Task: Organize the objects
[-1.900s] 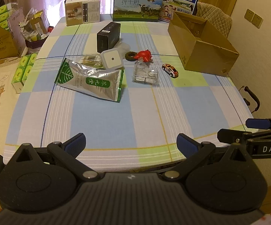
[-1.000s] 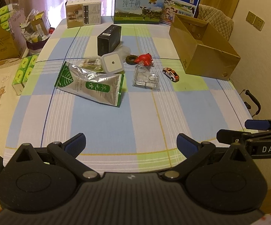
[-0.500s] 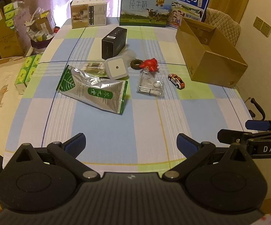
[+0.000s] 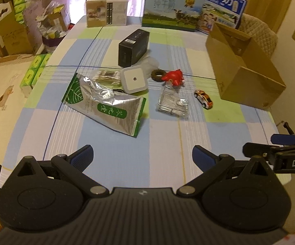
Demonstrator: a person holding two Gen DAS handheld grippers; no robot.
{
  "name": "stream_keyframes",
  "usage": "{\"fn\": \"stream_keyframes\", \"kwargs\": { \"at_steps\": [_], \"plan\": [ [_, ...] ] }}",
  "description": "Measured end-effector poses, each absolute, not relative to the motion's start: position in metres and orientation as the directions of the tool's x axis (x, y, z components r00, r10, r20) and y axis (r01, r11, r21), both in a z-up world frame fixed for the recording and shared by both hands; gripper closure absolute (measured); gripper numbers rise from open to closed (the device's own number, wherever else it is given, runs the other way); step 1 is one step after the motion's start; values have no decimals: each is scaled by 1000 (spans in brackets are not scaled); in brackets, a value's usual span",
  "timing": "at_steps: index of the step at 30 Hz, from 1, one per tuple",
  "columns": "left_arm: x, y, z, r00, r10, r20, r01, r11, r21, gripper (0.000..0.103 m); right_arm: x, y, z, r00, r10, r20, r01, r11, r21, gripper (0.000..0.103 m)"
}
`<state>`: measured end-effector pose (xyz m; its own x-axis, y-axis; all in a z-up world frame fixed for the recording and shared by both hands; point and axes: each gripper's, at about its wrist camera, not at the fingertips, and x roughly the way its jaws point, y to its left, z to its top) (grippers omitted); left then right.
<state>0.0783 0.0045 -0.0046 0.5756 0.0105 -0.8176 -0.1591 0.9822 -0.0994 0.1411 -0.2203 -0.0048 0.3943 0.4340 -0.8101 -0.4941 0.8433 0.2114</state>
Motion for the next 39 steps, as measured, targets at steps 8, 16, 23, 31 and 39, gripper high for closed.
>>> {"fn": "stream_keyframes", "kwargs": {
  "at_steps": [8, 16, 23, 31, 39],
  "plan": [
    [116, 20, -27, 515, 76, -854, -285, 955, -87, 1, 182, -226, -11, 408, 420, -811, -505, 844, 183, 2],
    [173, 38, -47, 470, 151, -870, -401, 914, -57, 1, 218, -240, -24, 388, 405, -828, -499, 847, 181, 2],
    [226, 30, -66, 426, 236, -873, -422, 906, 38, 1, 249, -252, -35, 392, 376, -840, -494, 856, 152, 2],
    [259, 12, -97, 333, 378, -864, -395, 888, 236, 1, 277, -261, -51, 358, 364, -859, -500, 852, 153, 2],
    [225, 33, -107, 267, 398, -878, -462, 852, 246, 1, 292, -265, -68, 299, 373, -878, -519, 836, 179, 2]
  ]
}}
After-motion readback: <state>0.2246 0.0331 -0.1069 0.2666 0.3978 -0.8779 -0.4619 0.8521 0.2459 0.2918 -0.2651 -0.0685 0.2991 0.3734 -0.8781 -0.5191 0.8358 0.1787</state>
